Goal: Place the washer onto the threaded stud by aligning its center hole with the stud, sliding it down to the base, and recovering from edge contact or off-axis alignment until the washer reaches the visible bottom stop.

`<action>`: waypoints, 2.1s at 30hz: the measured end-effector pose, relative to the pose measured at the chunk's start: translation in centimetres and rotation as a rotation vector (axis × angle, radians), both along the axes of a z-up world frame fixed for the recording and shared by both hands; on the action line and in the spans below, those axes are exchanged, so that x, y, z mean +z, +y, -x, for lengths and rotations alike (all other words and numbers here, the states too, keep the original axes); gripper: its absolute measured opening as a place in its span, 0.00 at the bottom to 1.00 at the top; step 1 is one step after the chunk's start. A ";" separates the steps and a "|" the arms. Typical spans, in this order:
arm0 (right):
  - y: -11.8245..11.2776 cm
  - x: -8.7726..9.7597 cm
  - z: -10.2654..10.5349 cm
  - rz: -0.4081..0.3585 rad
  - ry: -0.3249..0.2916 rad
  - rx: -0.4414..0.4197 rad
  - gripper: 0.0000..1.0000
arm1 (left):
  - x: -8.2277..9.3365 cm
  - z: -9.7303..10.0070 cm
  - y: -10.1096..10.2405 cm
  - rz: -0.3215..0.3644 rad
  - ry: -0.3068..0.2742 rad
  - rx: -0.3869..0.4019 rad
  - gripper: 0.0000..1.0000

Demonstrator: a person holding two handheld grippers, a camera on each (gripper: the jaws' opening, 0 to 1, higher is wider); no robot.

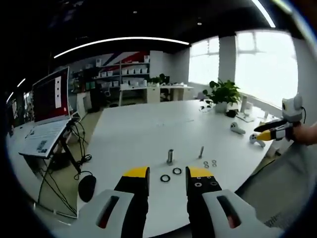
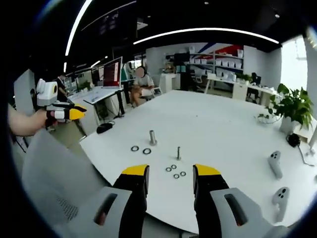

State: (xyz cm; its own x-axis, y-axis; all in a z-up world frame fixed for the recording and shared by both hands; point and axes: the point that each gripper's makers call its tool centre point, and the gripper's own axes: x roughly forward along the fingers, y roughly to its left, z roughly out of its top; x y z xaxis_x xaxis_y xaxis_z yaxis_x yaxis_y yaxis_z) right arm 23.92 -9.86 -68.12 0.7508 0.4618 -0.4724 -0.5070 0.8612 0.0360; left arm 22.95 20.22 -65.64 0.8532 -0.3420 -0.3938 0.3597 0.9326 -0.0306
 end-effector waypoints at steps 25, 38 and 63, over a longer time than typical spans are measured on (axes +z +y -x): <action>0.5 -0.1 0.3 -0.008 0.005 0.012 0.37 | -0.6 0.1 0.2 -0.015 0.028 0.001 0.27; 0.5 -0.2 0.3 0.003 0.006 0.016 0.37 | -1.0 0.1 0.5 -0.014 0.044 0.011 0.26; 0.7 -0.2 0.7 -0.025 0.014 0.021 0.37 | -2.5 0.4 0.4 -0.034 0.111 0.005 0.27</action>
State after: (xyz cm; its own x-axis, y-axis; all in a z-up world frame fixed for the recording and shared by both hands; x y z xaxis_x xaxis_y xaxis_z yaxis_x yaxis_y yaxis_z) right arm 23.27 -9.20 -68.30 0.7342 0.4893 -0.4708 -0.5244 0.8490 0.0646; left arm 22.55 20.67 -68.09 0.8050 -0.3230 -0.4977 0.3516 0.9354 -0.0383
